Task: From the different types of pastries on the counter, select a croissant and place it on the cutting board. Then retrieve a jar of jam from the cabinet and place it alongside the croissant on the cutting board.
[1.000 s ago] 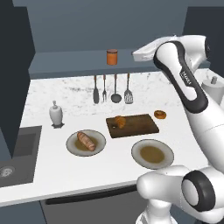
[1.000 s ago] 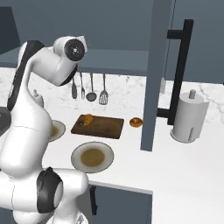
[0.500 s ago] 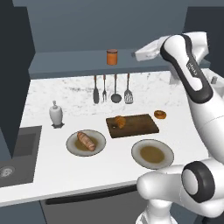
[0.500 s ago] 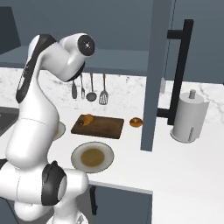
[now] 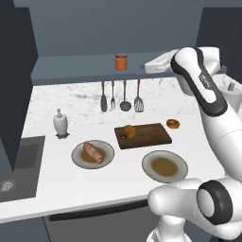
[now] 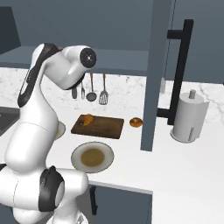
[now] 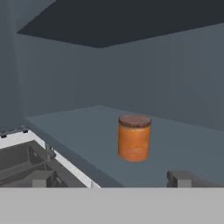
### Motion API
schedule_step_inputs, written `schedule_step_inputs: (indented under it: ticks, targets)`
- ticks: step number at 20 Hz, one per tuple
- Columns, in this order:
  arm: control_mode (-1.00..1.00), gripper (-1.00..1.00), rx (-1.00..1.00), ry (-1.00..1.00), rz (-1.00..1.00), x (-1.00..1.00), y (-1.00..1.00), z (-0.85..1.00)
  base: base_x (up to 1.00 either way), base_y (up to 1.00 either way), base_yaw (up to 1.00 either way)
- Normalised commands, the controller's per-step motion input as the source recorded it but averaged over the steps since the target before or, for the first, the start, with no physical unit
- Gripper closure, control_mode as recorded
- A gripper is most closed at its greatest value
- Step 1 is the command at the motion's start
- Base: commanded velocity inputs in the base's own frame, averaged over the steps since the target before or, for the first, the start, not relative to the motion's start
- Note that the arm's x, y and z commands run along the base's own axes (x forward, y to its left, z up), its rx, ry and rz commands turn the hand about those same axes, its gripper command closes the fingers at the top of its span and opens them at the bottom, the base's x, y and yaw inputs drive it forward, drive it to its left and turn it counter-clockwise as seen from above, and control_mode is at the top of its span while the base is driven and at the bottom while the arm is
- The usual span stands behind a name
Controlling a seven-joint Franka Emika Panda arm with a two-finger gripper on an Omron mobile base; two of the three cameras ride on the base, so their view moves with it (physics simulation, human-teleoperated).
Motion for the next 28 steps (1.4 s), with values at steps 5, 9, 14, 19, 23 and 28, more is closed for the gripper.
schedule_step_inputs:
  ticks: [5, 9, 14, 19, 23, 28]
  targets:
    - [-1.00, -1.00, 0.02, 0.00, 0.00, 0.40, 0.00, -0.18, 0.00, 0.00, 0.00]
    - [-1.00, -1.00, 0.04, 0.00, 0.00, 0.36, 0.00, 0.00, 0.00, 0.00, 0.00]
    - [-1.00, -1.00, 0.00, 0.00, 0.00, 0.09, 0.04, 0.00, 0.00, 0.00, 0.00]
    - [-1.00, -1.00, 0.00, 0.02, 0.00, 0.00, 0.09, 0.00, 0.00, 0.00, 0.00]
    - [-1.00, -1.00, 0.00, 0.01, 0.00, 0.10, 0.27, 0.00, 0.00, 0.00, 0.00]
    - [-1.00, -1.00, 0.00, 0.01, 0.00, 0.19, 0.32, 0.00, 0.00, 0.00, 0.00]
